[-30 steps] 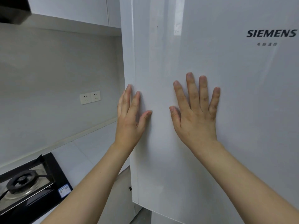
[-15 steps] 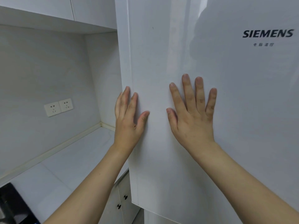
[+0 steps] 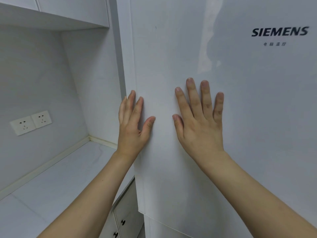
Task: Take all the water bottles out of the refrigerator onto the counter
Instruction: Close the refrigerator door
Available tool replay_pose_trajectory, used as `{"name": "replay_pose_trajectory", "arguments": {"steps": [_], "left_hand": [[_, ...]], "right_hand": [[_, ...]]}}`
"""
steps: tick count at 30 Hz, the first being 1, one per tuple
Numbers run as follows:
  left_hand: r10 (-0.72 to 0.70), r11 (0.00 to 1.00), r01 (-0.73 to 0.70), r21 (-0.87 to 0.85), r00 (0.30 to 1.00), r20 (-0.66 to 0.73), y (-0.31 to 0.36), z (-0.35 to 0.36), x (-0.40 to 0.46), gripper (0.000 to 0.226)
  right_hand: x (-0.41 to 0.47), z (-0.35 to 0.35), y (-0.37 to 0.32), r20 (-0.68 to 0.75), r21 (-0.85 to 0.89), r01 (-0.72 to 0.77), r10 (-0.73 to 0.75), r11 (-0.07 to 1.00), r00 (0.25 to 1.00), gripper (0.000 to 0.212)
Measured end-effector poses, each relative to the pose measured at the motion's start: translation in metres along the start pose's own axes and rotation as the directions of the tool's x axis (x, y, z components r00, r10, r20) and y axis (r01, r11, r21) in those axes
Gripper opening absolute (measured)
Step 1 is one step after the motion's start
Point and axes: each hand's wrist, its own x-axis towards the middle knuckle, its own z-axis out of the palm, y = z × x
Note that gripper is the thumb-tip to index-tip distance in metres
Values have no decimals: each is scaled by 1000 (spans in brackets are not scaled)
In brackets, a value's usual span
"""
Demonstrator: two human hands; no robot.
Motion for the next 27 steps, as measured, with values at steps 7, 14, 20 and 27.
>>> {"name": "replay_pose_trajectory", "arguments": {"steps": [7,14,20,27], "left_hand": [[26,999,-26,-21,999,-22,-19,40,13,58],[48,999,-49,-13,998,-35,-30,56,11,61],[95,995,-94,23,993,-65,-36,60,11,60],[67,997,-65,36,997,-44,-32,62,12,62]], "right_hand": [[8,32,10,-8,-127,23,-24,992,1000,61],[10,39,8,-65,-148,30,-40,989,997,59],[9,39,8,-64,-159,33,-43,987,997,60],[9,38,7,-62,-142,33,-42,989,997,59]]}}
